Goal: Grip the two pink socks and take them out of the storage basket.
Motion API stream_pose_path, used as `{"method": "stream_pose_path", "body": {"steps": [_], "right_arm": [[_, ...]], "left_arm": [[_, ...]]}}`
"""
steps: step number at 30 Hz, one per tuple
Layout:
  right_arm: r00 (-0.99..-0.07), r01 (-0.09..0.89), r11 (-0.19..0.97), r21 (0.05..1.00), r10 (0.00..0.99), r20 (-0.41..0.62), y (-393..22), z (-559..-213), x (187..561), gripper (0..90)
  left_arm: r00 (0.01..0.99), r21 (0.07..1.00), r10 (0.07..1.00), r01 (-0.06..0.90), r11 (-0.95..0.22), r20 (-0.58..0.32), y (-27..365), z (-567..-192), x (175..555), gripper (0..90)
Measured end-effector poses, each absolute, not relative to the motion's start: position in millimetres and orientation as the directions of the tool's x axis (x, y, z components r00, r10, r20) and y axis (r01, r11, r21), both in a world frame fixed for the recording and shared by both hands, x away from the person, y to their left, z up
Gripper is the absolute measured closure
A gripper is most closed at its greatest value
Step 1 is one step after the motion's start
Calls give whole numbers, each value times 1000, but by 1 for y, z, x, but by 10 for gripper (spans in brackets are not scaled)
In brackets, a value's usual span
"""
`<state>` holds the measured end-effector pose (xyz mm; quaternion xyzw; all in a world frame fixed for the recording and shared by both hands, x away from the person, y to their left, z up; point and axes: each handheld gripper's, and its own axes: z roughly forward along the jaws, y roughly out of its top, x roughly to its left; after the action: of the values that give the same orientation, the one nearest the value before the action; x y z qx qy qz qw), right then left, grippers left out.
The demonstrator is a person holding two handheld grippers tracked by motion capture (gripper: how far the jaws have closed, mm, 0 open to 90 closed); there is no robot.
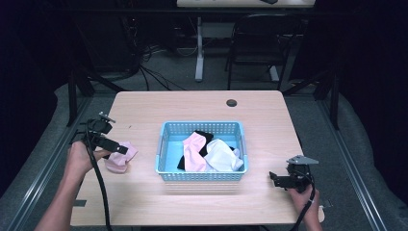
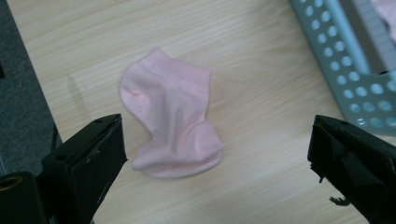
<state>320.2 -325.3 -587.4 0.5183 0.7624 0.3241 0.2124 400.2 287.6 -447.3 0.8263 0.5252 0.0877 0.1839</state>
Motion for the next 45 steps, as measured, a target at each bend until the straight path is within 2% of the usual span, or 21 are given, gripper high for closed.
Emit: {"method": "stream_pose_path", "body": {"steps": [9, 25, 35, 45], "right_arm": [[-372, 653, 253, 714, 928, 12, -325, -587, 320, 72], [-372, 653, 252, 714, 928, 12, -325, -587, 320, 72], [-372, 653, 252, 714, 928, 12, -325, -587, 320, 72], [-371, 652, 252, 715, 929, 12, -325, -587, 320, 73]], "left_arm": [[503, 417, 864, 793, -443, -38, 259, -428, 406, 19], [638, 449, 770, 695, -562, -23, 183, -410, 419, 0], [707, 451, 705, 646, -616, -51, 127, -423, 428, 0], [734, 409, 672, 646, -645, -100, 93, -454, 439, 0]]}}
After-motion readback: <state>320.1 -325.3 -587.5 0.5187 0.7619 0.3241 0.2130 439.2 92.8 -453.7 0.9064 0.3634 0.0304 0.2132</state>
